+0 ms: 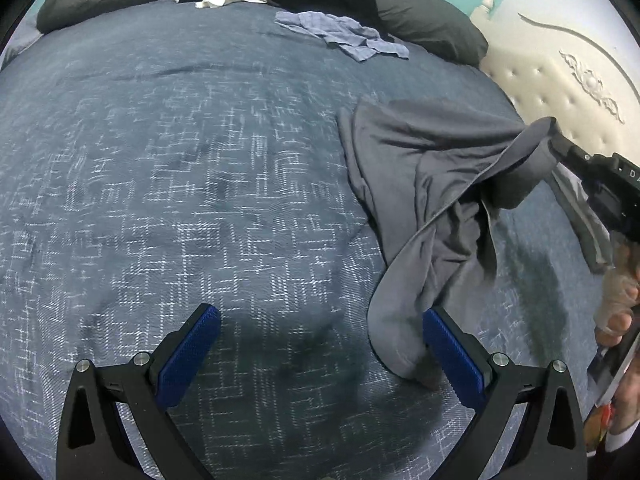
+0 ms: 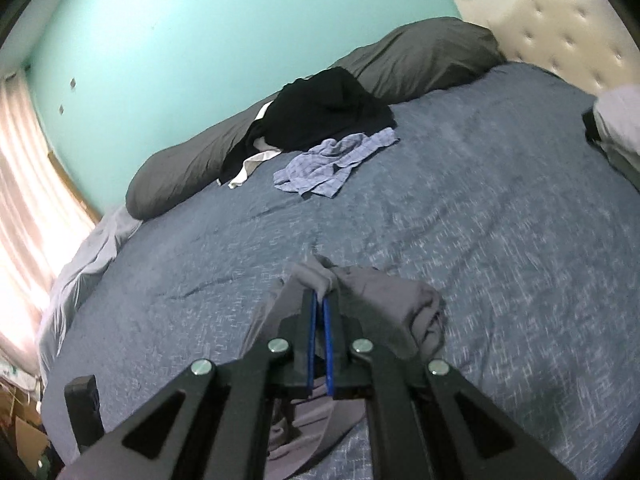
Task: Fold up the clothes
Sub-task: 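Lift the grey shirt with the right gripper toward the left gripper, then close the left gripper on the grey shirt edge near the right gripper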
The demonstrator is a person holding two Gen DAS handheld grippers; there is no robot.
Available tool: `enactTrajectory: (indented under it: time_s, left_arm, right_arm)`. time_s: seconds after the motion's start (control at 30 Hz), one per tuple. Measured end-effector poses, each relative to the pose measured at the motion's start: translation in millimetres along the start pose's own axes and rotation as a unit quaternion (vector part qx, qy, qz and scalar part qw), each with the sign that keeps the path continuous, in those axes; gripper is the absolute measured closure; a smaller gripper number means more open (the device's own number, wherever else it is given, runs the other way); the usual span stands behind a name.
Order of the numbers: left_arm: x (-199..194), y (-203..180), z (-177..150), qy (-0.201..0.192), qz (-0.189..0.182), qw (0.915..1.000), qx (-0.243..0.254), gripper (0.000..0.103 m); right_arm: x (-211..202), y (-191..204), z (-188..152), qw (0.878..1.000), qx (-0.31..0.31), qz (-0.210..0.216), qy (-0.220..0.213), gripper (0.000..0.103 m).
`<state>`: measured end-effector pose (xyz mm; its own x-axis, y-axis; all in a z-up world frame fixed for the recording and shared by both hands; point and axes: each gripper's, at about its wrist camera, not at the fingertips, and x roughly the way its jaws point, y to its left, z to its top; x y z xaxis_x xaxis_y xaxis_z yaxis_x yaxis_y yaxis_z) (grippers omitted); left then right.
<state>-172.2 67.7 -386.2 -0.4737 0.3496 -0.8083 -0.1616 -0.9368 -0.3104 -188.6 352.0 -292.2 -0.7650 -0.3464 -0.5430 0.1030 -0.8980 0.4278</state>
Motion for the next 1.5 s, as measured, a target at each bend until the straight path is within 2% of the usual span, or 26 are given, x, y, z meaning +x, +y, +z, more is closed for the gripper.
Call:
enactTrajectory:
  time_s: [0.17,0.23,0.33,0.4,0.47,0.6,0.9,0.93,0.97,1.0,1.23,1.4,1.5]
  left_arm:
    - [3,-9,0,-0.002,-0.002,0.9999,0.015,0.001]
    - [4,-11,0,-0.002,-0.001,0.9998,0.020,0.006]
    - [7,-12,1,-0.001,-0.002,0.9998,0.020,0.008]
    - [10,-14,2,0.000,0.003,0.9997,0.023,0.021]
    - [10,-16,4,0.000,0.006,0.9996,0.027,0.027]
    - [10,-18,4,0.001,-0.002,0.9996,0.029,0.028]
    - [10,-35,9,-0.012,0.002,0.9984,0.054,0.042]
    - [10,-36,8,-0.013,0.002,0.9983,0.057,0.046]
    - [10,-37,9,-0.016,0.003,0.9980,0.060,0.058]
    - [10,-38,10,-0.019,0.005,0.9979,0.061,0.060]
    - [11,-39,12,-0.015,0.005,0.9981,0.060,0.061]
    - [19,-40,8,-0.004,0.013,0.9975,0.069,0.092]
    - [21,-41,8,-0.005,0.018,0.9973,0.072,0.099]
  right_arm:
    - [-1,-3,-4,1.000,0.001,0.010,-0.005,0.100]
    - [-2,-4,-5,1.000,0.002,0.015,-0.008,0.100]
    - [-3,-4,-7,1.000,0.000,0.015,-0.010,0.100]
    - [-2,-6,-7,1.000,0.002,0.017,-0.010,0.100]
    - [-2,-9,-8,1.000,0.007,0.018,-0.010,0.100]
    - [-1,-12,-8,1.000,0.011,0.023,-0.009,0.100]
    - [-3,-6,-9,0.999,0.008,0.029,-0.012,0.100]
    - [-3,-7,-9,0.999,0.009,0.029,-0.012,0.100]
    - [-2,-7,-9,0.999,0.010,0.029,-0.011,0.100]
    - [-2,-7,-9,0.999,0.011,0.030,-0.010,0.100]
    - [-3,-8,-9,0.999,0.012,0.034,-0.012,0.100]
    - [-3,-10,-9,0.999,0.015,0.039,-0.011,0.100]
    - [-1,-10,-9,0.999,0.013,0.040,-0.008,0.100]
